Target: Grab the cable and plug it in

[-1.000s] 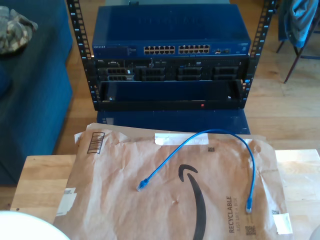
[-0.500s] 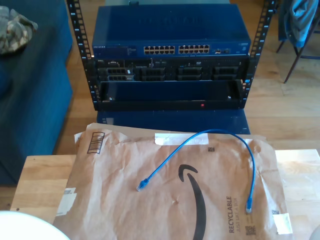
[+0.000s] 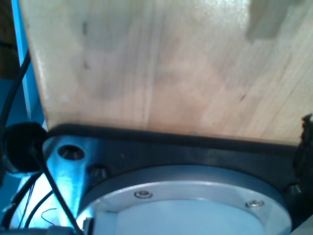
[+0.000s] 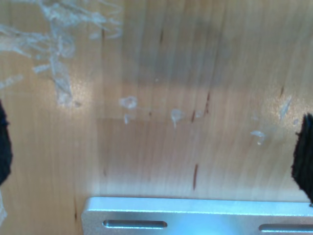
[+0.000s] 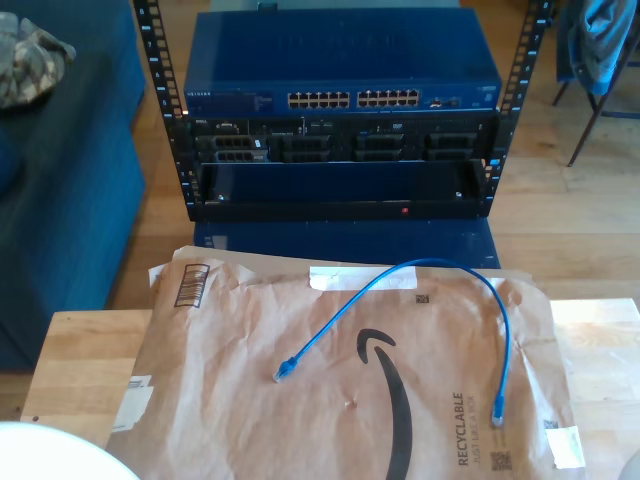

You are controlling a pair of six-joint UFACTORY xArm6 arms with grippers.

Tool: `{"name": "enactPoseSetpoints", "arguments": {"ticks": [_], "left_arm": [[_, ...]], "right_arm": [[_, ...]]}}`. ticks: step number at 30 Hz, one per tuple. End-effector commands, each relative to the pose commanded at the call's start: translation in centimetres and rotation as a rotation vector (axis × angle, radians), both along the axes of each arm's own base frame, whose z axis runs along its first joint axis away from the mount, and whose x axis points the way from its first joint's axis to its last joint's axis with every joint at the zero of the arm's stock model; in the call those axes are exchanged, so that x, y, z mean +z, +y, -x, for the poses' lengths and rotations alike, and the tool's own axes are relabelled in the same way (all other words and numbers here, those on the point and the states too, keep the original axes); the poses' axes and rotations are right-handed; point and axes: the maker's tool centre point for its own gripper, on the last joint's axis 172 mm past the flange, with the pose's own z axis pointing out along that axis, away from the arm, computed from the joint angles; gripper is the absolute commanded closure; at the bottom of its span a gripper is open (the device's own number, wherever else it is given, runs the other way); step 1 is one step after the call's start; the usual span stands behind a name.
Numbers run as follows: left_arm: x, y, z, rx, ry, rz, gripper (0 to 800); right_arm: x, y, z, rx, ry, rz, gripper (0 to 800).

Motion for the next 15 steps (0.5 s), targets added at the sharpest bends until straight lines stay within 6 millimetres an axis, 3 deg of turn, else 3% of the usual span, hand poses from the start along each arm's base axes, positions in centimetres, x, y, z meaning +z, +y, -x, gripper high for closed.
{"name": "enactPoseSetpoints", "arguments": {"ticks": [8,15], "left_arm": [[0.0,0.0,0.0,0.0,0.002,0.0,0],[1.1,0.8,0.3,-0.002,0.008,0.0,0]], "right_arm": [[0.0,0.0,0.0,-0.003,-0.001,0.0,2],[1.8,-2.3,-0.3,-0.005,-0.009,0.081,3]]}}
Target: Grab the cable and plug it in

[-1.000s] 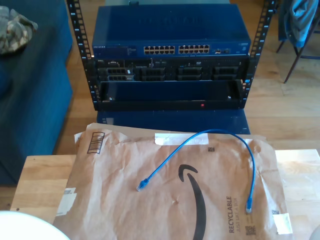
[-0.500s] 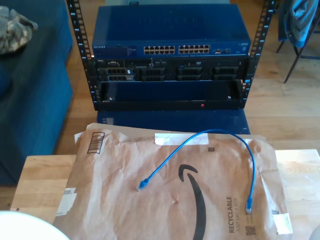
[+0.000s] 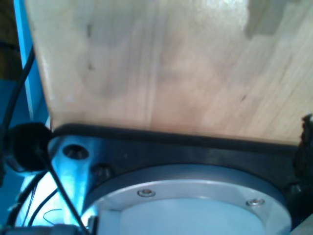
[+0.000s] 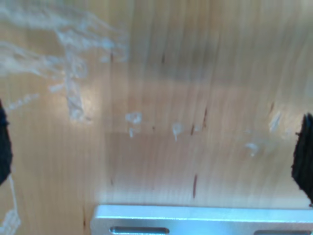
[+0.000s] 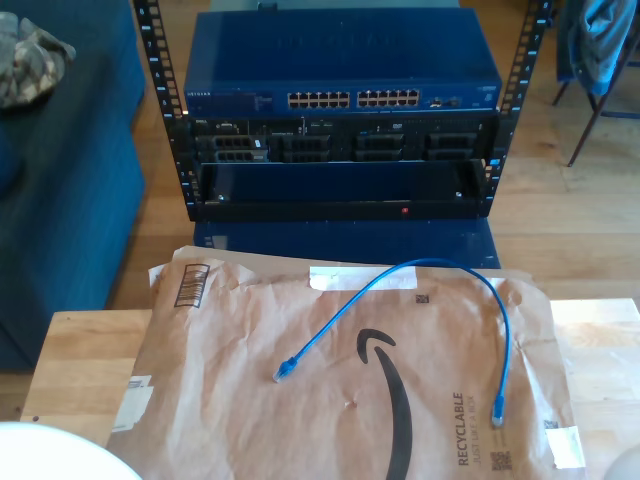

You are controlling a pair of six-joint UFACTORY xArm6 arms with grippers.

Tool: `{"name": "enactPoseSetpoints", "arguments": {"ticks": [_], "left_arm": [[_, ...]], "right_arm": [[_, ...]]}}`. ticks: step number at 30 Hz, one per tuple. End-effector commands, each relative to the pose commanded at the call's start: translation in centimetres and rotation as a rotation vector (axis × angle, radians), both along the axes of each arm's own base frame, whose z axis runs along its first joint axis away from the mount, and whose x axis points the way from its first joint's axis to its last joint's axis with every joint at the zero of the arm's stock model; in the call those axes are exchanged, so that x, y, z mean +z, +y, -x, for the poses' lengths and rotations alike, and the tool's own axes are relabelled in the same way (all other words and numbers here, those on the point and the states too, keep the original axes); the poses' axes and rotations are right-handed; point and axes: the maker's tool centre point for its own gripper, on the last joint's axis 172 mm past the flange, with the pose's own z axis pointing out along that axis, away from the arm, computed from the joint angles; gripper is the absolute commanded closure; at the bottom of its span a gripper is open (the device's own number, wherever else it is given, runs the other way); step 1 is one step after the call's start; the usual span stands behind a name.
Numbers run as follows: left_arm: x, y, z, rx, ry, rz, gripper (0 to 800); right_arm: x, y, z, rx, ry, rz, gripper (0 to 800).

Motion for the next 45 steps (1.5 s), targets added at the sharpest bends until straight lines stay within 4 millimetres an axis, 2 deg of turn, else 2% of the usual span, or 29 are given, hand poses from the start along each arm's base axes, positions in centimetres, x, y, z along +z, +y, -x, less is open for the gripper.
{"name": "enactPoseSetpoints", "arguments": {"ticks": [3,8,11,14,17,21,25,27,30,34,36,41,45], "left_arm": [[1.8,0.4,0.1,0.006,0.002,0.022,0],[5.9,1.9,0.3,0.02,0.017,0.034,0],[7.7,3.1,-0.5,0.016,0.05,0.026,0],[9.7,4.7,-2.1,0.011,0.1,0.003,0],[11.5,5.2,-3.9,0.007,0.151,0.0,0],[13.6,5.6,-7.4,-0.016,0.214,-0.032,0],[15.2,5.8,-11.2,-0.038,0.249,-0.088,0],[15.8,5.6,-13.0,-0.044,0.256,-0.111,0],[16.0,4.3,-15.4,-0.051,0.267,-0.125,0],[15.8,1.9,-18.2,-0.062,0.294,-0.132,0],[15.8,0.8,-19.3,-0.073,0.31,-0.154,0],[16.1,-1.6,-21.6,-0.063,0.321,-0.177,0],[16.4,-2.8,-22.7,-0.082,0.309,-0.183,0]], "right_arm": [[1.5,-0.7,-0.1,-0.004,-0.003,0.01,3],[5.7,-1.5,-0.5,-0.06,0.008,-0.034,6],[7.4,-2.8,-1.8,-0.083,0.014,0.001,7],[8.9,-3.9,-4.5,-0.097,0.022,0.036,9],[10.1,-4.7,-7.5,-0.105,0.034,0.047,21],[10.9,-4.6,-12.1,-0.115,0.06,0.045,21],[12.6,-3.8,-16.7,-0.109,0.059,0.073,28],[13.5,-2.6,-19.0,-0.097,0.05,0.091,26],[14.8,0.5,-22.4,-0.051,0.043,0.106,12],[17.0,6.7,-26.0,0.034,0.048,0.116,11],[17.4,10.8,-27.6,0.096,0.037,0.125,11],[18.2,19.7,-29.5,0.235,0.008,0.136,11],[17.5,26.3,-30.4,0.337,0.039,0.146,10]]}}
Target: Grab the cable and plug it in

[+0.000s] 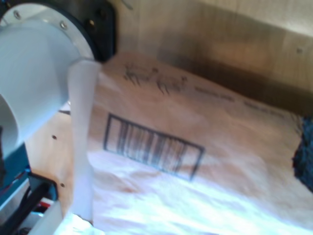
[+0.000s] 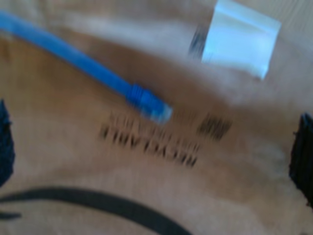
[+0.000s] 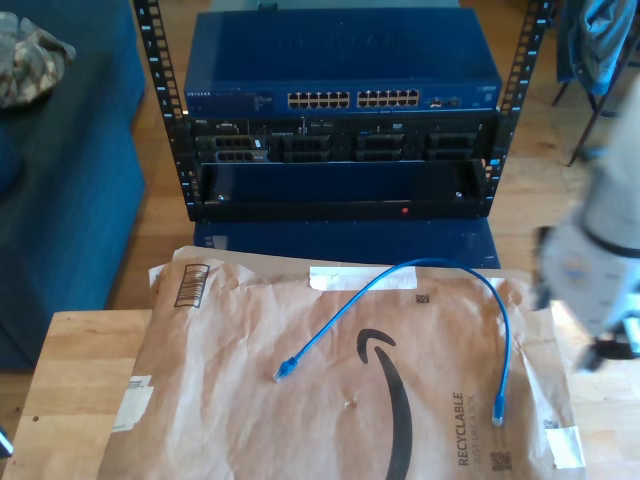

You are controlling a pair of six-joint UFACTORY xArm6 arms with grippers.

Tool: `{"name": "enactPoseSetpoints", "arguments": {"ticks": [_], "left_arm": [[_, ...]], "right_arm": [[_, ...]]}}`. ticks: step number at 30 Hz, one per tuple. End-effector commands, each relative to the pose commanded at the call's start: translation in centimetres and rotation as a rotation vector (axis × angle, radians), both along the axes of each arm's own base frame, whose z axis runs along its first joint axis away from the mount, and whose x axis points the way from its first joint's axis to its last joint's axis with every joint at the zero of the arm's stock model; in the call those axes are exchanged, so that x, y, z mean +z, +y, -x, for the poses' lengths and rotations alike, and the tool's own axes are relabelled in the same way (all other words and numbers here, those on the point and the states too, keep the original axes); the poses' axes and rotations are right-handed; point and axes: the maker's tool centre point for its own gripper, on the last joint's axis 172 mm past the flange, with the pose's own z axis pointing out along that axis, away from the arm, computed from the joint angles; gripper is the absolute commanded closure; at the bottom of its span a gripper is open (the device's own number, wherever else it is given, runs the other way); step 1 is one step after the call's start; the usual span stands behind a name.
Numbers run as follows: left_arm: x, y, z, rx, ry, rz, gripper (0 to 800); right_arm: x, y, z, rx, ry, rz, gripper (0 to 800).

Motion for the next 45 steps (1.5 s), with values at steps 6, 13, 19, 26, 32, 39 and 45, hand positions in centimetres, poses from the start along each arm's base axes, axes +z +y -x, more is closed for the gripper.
{"name": "enactPoseSetpoints", "arguments": {"ticks": [6,13,19,26,32,39,45], "left_arm": [[1.1,-2.1,-2.2,-0.045,-0.013,-0.033,0],[2.0,-5.0,-4.5,-0.087,-0.009,-0.07,0],[3.7,-6.9,-7.3,-0.088,-0.042,-0.067,0],[4.2,-10.8,-8.7,-0.077,-0.079,0.043,0],[4.1,-11.0,-8.9,-0.073,-0.081,0.053,0],[3.5,-11.2,-8.9,-0.07,-0.062,0.067,0],[2.9,-11.1,-9.4,-0.062,-0.078,0.061,0]], "right_arm": [[0.4,6.3,-2.8,0.085,-0.043,-0.013,11],[3.7,8.6,-7.3,0.095,-0.153,-0.052,11],[5.0,9.4,-9.2,0.097,-0.125,-0.044,11],[6.9,10.9,-10.9,0.106,-0.1,-0.054,6],[5.9,14.4,-9.6,0.18,0.009,-0.174,4],[0.4,14.0,-8.8,0.248,0.082,-0.16,4],[-2.4,17.4,-9.4,0.286,-0.012,-0.176,3]]}}
